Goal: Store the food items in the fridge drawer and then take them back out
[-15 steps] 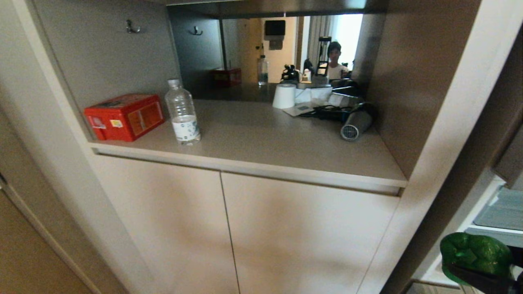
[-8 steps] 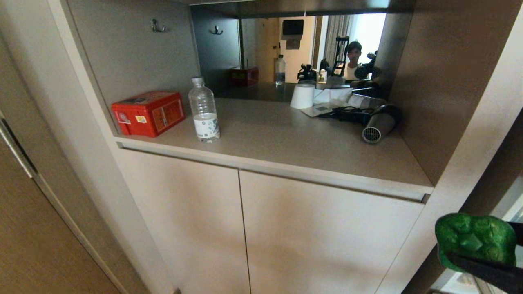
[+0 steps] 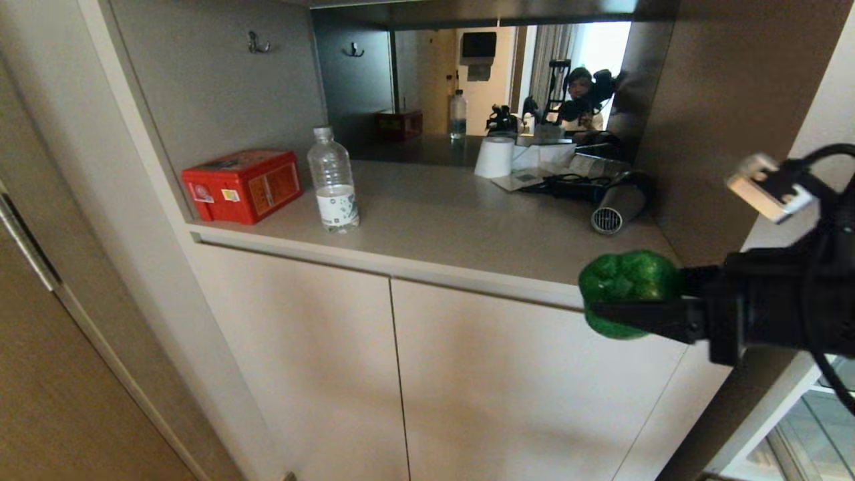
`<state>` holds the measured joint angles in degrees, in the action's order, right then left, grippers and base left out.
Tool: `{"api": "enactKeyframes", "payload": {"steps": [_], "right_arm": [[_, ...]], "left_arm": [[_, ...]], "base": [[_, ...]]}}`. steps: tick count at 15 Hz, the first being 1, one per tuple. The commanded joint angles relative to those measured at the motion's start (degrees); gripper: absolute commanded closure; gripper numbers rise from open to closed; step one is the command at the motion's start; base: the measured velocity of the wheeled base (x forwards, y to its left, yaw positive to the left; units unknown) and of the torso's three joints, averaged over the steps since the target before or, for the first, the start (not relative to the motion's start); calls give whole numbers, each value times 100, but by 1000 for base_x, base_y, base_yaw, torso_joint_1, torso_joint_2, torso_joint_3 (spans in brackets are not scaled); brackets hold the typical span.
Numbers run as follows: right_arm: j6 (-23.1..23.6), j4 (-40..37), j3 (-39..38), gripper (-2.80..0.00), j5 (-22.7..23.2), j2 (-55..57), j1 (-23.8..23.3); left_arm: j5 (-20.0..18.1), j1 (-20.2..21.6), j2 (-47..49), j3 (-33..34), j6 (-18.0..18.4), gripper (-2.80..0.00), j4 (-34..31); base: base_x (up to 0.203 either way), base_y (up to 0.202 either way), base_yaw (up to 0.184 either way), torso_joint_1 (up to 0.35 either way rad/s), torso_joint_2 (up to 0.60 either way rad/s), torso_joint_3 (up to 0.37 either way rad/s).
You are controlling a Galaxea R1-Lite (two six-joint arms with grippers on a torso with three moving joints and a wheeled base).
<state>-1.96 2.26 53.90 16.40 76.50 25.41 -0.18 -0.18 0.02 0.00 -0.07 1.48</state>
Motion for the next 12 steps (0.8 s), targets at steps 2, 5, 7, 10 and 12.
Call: {"api": "enactKeyframes", "payload": {"steps": [2, 5, 7, 10, 12], "right_arm": [[-281, 123, 861, 0, -1231, 1531, 382], [-396, 487, 1777, 0, -2372, 2607, 506], [-408, 790, 2193, 0, -3115, 3068, 517], [-357, 1271, 2718, 0, -4039, 3734, 516], [-136, 1996, 2926, 0, -4500, 4142, 501]], "left_arm": [[1, 1, -11, 62, -1, 0, 2], [1, 1, -11, 62, -1, 0, 2], [1, 1, -11, 62, -1, 0, 2], [1, 1, -11, 53, -1, 0, 2], [1, 1, -11, 61, -1, 0, 2]], "base": [[0, 0, 0, 0, 0, 0], [0, 0, 0, 0, 0, 0], [0, 0, 0, 0, 0, 0], [0, 0, 0, 0, 0, 0], [0, 0, 0, 0, 0, 0]]}}
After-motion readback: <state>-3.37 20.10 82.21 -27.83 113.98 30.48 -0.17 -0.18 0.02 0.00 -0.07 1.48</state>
